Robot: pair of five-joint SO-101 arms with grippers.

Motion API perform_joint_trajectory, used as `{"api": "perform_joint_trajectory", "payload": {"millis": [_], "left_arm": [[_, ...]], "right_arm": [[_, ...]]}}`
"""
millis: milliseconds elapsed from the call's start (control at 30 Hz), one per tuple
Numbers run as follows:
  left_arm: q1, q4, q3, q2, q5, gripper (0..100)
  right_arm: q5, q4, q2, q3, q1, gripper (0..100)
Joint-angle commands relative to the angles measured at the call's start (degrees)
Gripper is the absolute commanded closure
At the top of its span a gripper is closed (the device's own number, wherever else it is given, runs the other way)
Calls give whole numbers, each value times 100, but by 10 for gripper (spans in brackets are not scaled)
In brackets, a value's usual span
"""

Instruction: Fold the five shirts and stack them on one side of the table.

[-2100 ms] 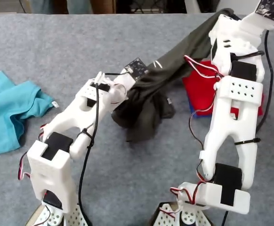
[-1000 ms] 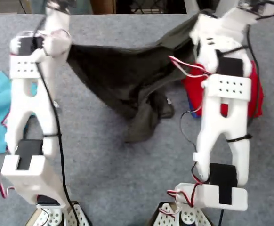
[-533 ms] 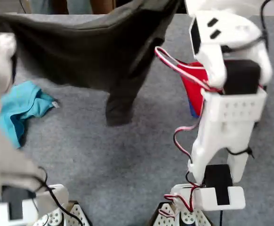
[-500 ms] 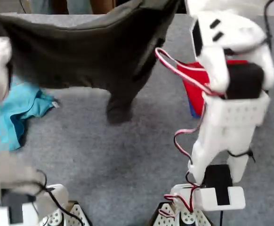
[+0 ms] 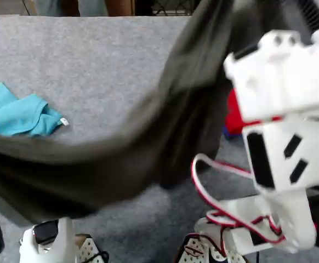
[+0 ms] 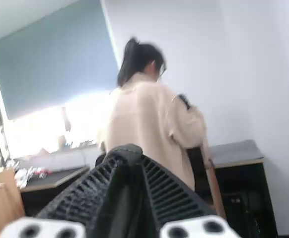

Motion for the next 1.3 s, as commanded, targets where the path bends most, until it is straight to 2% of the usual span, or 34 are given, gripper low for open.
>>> {"api": "perform_joint_trajectory", "payload": {"millis": [0, 67, 167, 233, 333, 433, 500, 533, 667, 833, 967, 1267], "left_arm": [[-40, -9, 1218, -369, 53, 972], [-40, -193, 2132, -396, 70, 971], [-40, -1222, 3916, -299, 79, 971], [-40, -2418, 5341, -176, 79, 971], [-48, -5011, 7363, 237, 79, 971], [-31, -7464, 8391, 1029, 88, 971], [-4, -8158, 8303, 1741, 88, 971], [57, -8229, 8066, 2101, 88, 971], [268, -7543, 6668, 3402, 88, 971], [497, -6356, 5077, 4466, 88, 971], [549, -5213, 4549, 4659, 53, 971], [708, -2154, 4822, 4062, -53, 971]], "right_arm": [[167, 0, 171, 787, -176, 985], [176, -255, 303, 1402, -167, 985], [176, -835, 549, 2264, -70, 985], [167, -1327, 769, 2782, -62, 985], [167, -2092, 1182, 3424, -62, 985], [132, -2919, 1701, 3767, -62, 985], [132, -3552, 2114, 3802, -62, 985], [132, -3842, 2325, 3785, -70, 985], [132, -4545, 3143, 3442, -79, 985], [132, -4229, 3996, 2668, -18, 985], [132, -2760, 4277, 1991, 44, 985], [176, 1776, 4259, 347, 167, 985]]}}
